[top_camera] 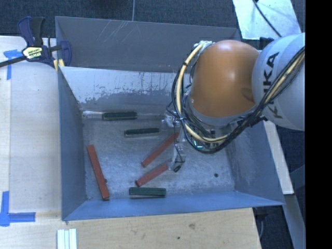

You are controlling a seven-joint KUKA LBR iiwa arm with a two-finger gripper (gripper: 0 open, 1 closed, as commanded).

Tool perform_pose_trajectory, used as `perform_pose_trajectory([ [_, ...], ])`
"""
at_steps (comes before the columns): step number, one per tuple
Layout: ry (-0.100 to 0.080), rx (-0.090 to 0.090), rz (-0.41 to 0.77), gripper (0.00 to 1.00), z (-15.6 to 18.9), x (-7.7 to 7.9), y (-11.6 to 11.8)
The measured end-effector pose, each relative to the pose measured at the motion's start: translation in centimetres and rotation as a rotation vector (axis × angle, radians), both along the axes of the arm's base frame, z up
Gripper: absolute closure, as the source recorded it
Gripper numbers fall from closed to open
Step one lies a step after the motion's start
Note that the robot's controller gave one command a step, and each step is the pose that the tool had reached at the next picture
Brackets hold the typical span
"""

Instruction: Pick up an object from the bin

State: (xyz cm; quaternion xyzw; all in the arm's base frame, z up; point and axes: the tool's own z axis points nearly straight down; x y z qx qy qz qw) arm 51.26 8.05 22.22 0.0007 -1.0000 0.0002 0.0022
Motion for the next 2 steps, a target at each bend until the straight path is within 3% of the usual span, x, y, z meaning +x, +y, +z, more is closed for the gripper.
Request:
perform_pose_trajectory([
  [1, -0.001, 0.001, 0.293, 0.0, -15.5, 2.9, -0.4],
  [2, -0.011, 0.002, 0.516, 0.0, -12.1, 2.3, 1.3],
])
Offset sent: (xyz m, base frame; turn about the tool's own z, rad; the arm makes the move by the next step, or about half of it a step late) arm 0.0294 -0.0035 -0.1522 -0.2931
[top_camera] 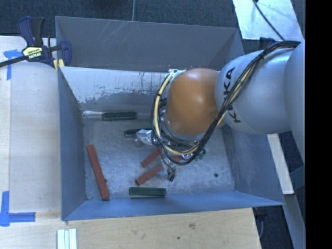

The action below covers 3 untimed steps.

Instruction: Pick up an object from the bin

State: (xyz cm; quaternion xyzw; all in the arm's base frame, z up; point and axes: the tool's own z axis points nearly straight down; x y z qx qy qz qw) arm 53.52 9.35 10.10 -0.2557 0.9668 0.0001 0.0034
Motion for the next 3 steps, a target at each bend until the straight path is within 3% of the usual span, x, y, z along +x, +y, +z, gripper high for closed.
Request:
perform_pose_trajectory([
  [1, 0.0, -0.001, 0.175, 0.0, 0.7, 2.1, -0.4],
  [2, 0.007, -0.003, 0.358, 0.0, -3.1, 2.1, -1.9],
  [3, 0.006, -0.002, 0.353, 0.0, -3.1, 2.2, -1.9],
])
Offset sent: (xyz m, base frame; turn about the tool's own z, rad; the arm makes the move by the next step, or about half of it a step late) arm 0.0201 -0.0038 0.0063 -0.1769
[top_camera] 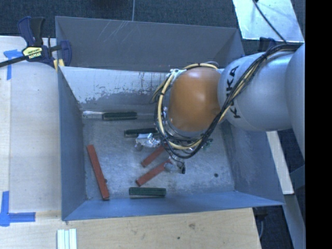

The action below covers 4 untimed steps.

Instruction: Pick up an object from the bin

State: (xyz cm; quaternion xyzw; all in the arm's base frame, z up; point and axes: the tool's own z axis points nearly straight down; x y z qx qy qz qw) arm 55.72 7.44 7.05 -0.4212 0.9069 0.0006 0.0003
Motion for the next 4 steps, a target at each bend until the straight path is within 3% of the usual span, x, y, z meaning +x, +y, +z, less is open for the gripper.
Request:
perform_pose_trajectory([
  [1, -0.002, -0.002, 0.0, 1.0, 0.3, 0.1, -0.1],
  [2, -0.007, 0.0, -0.005, 1.0, 2.8, 0.3, -0.1],
  [3, -0.01, 0.0, -0.009, 1.0, 9.1, 0.5, -0.1],
  [4, -0.007, 0.0, -0.014, 1.0, 11.5, 0.7, -0.1],
])
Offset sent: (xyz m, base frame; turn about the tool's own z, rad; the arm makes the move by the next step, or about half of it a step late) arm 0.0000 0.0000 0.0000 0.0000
